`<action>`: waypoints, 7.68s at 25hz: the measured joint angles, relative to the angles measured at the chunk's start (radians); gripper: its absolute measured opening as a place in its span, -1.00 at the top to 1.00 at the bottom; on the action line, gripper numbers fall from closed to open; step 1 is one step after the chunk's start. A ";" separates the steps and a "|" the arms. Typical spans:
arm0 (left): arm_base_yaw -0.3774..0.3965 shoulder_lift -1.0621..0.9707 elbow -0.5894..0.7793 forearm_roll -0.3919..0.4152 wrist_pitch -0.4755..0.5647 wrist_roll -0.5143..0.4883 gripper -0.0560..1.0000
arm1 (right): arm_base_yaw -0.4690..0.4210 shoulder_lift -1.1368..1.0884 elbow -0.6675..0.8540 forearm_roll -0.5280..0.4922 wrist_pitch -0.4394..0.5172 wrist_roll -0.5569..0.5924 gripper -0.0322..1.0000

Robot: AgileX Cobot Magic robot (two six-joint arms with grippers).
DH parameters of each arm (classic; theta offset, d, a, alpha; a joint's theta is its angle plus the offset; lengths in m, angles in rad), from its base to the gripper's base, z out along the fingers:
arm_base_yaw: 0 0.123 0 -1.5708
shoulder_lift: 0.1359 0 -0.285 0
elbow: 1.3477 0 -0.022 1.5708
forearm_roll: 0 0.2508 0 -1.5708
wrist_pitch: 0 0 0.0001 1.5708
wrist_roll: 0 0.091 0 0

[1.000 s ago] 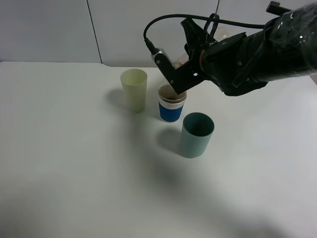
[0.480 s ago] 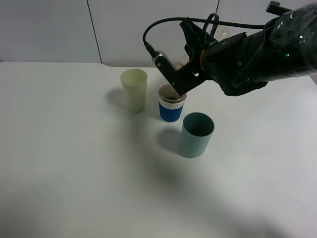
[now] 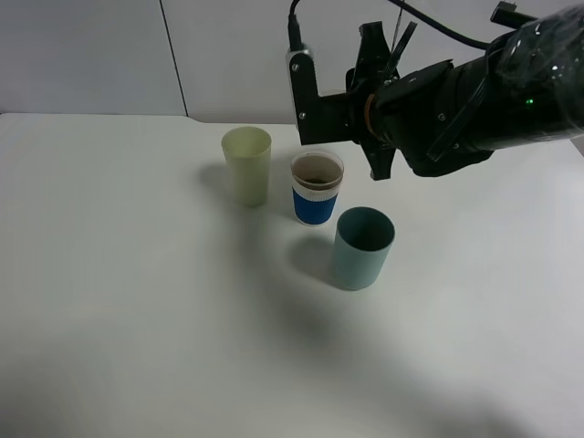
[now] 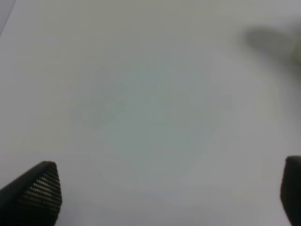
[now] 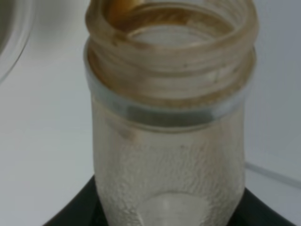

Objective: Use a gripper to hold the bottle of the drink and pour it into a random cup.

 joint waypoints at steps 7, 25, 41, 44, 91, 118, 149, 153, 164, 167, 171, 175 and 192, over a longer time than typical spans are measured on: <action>0.000 0.000 0.000 0.000 0.000 0.000 -0.86 | 0.000 -0.001 0.000 0.000 0.074 0.501 0.21; 0.000 0.000 0.000 0.000 0.000 0.000 -0.86 | -0.213 -0.295 -0.001 0.795 -0.159 0.314 0.21; 0.000 0.000 0.000 0.000 0.000 0.000 -0.86 | -0.446 -0.341 0.235 1.573 -0.828 -0.494 0.21; 0.000 0.000 0.000 0.000 0.000 0.000 -0.86 | -0.447 -0.334 0.316 1.601 -1.006 -0.502 0.21; 0.000 0.000 0.000 0.000 0.000 0.000 -0.86 | -0.447 0.165 0.389 1.808 -1.456 -0.610 0.21; 0.000 0.000 0.000 0.000 0.000 0.000 -0.86 | -0.447 -0.034 0.394 1.861 -1.338 -0.606 -0.99; 0.000 0.000 0.000 0.000 0.000 0.000 -0.86 | -0.456 -0.970 0.105 1.591 -0.397 -0.608 -0.99; 0.000 0.000 0.000 0.000 0.000 0.000 -0.86 | -0.534 -1.038 0.104 1.584 -0.345 -0.581 -0.99; 0.000 0.000 0.000 0.000 0.000 0.000 -0.86 | -0.788 -1.342 0.103 1.652 -0.077 -0.576 -0.99; 0.000 0.000 0.000 0.000 0.000 0.000 -0.86 | -0.791 -1.430 0.123 1.651 0.013 -0.573 -0.99; 0.000 0.000 0.000 0.000 0.000 0.000 -0.86 | -0.793 -1.530 0.169 1.651 0.111 -0.572 -0.99; 0.000 0.000 0.000 0.000 0.000 0.000 -0.86 | -0.793 -1.651 0.233 1.651 0.203 -0.553 -0.99; 0.000 0.000 0.000 0.000 0.000 0.000 -0.86 | -0.793 -1.749 0.446 1.657 0.483 -0.512 -0.99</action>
